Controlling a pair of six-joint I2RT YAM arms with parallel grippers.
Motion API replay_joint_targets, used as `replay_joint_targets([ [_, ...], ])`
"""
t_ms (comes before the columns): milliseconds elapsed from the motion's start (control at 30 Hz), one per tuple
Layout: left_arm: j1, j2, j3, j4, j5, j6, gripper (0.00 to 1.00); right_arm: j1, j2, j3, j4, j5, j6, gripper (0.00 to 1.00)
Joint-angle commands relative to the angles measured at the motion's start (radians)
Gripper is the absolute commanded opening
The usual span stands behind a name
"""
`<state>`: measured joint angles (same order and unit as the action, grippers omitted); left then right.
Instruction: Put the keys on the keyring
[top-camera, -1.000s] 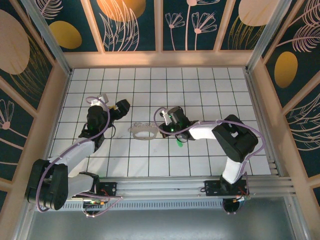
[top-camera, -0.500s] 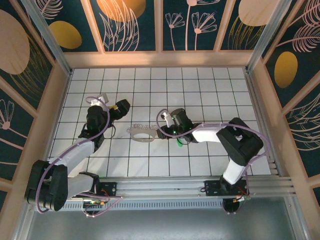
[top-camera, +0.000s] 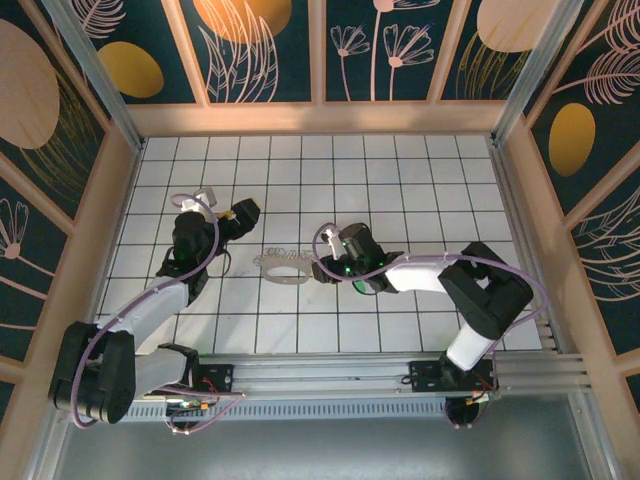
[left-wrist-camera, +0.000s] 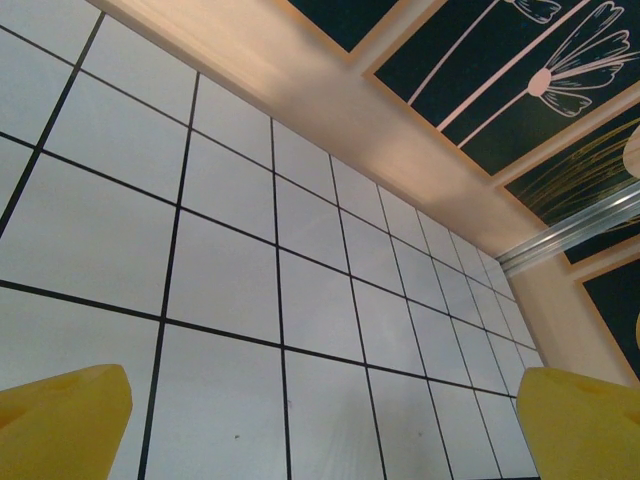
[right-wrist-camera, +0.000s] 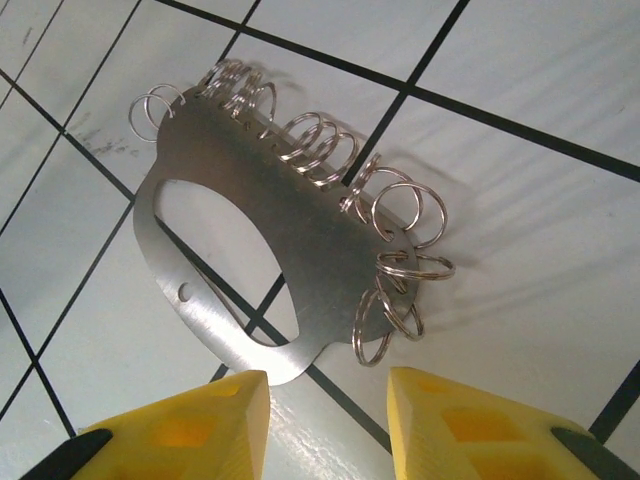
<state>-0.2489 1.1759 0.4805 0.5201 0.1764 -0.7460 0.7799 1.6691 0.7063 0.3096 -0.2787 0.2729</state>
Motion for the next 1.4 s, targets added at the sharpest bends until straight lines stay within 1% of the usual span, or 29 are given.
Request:
replay_joint_targets([
  [0, -0.004, -0.021, -0.006, 0.011, 0.015, 0.0, 0.99, 0.004, 0.035, 0.029, 0.014, 0.018, 0.011, 0.36],
  [433, -0.004, -0.024, -0.008, 0.006, 0.009, 0.004, 0.99, 0.004, 0.061, 0.048, 0.019, 0.004, 0.008, 0.28],
  [900, -0.004, -0.024, -0.01, 0.006, 0.009, 0.006, 0.99, 0.007, 0.085, 0.064, 0.022, -0.002, 0.007, 0.26],
  [1367, -0.004, -0.022, -0.013, 0.008, 0.011, 0.006, 0.99, 0.007, 0.11, 0.086, 0.017, 0.022, 0.0, 0.26],
])
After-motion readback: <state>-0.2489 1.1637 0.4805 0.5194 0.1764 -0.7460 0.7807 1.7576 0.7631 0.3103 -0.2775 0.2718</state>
